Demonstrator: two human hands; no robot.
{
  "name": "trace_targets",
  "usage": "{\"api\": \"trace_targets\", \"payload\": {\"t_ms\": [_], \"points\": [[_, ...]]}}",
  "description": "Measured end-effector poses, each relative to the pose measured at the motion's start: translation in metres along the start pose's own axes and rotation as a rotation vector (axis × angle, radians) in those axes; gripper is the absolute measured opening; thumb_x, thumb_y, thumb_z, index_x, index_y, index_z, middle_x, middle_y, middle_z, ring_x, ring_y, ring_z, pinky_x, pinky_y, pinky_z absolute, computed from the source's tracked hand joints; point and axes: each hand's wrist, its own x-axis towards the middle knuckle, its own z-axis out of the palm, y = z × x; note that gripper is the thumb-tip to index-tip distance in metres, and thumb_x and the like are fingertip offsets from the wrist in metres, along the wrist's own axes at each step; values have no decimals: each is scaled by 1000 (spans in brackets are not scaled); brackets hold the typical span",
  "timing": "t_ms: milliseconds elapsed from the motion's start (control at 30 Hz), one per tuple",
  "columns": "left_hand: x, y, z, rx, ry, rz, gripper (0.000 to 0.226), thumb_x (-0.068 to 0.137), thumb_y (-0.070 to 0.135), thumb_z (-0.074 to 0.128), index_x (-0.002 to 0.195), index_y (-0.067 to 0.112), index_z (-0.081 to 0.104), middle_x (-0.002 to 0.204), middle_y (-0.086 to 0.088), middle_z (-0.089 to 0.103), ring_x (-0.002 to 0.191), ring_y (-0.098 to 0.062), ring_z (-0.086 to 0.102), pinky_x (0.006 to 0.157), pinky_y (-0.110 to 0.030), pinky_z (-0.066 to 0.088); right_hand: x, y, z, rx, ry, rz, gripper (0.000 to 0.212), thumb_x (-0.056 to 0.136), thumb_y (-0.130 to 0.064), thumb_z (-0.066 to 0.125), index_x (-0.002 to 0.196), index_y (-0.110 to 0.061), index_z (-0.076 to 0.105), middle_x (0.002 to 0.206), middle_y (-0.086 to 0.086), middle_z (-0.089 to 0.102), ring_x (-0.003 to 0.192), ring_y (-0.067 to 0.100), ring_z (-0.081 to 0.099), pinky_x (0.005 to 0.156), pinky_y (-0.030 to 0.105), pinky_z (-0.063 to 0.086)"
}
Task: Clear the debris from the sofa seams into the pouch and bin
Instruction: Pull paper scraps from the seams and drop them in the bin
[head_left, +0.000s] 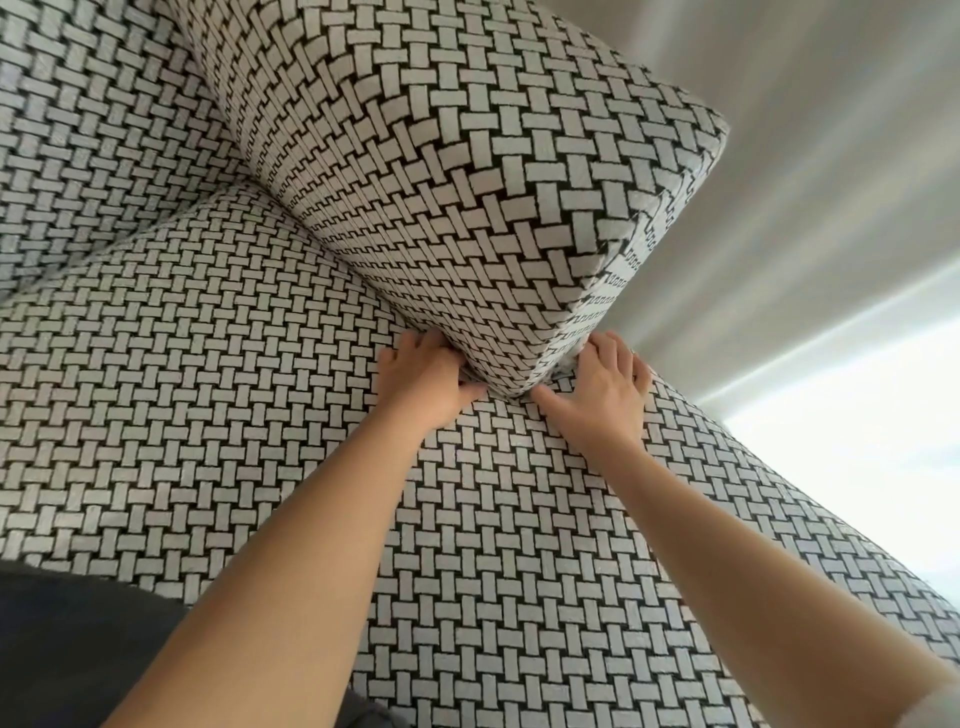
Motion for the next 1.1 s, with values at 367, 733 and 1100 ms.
{"api": "trace_targets", "payload": {"t_ms": [367, 733, 1100], "points": [[-13, -4, 11, -114, 197, 35, 44, 82, 56, 54, 115, 30, 63, 126, 5, 54, 121, -22, 36, 87, -34, 23, -4, -2, -1, 36, 43, -26, 54, 74, -60, 45, 111, -22, 58, 134, -5, 45, 132, 14, 27, 112, 35, 14], [-28, 9, 13, -59, 265, 49, 37, 84, 57, 47, 108, 34, 63, 121, 16, 59, 118, -18, 41, 88, -39, 25, -1, 0, 0, 78, 14, -15, 47, 75, -52, 52, 98, -15, 69, 135, -3, 41, 130, 15, 24, 112, 35, 9], [-44, 14, 19, -359, 411, 250, 6, 85, 10, 64, 79, 6, 63, 79, -4, 69, 77, -18, 67, 108, -54, 26, -4, -1, 0, 111, 97, -106, 16, 78, -29, 56, 83, -14, 61, 100, -3, 55, 102, 18, 45, 102, 32, 20]]}}
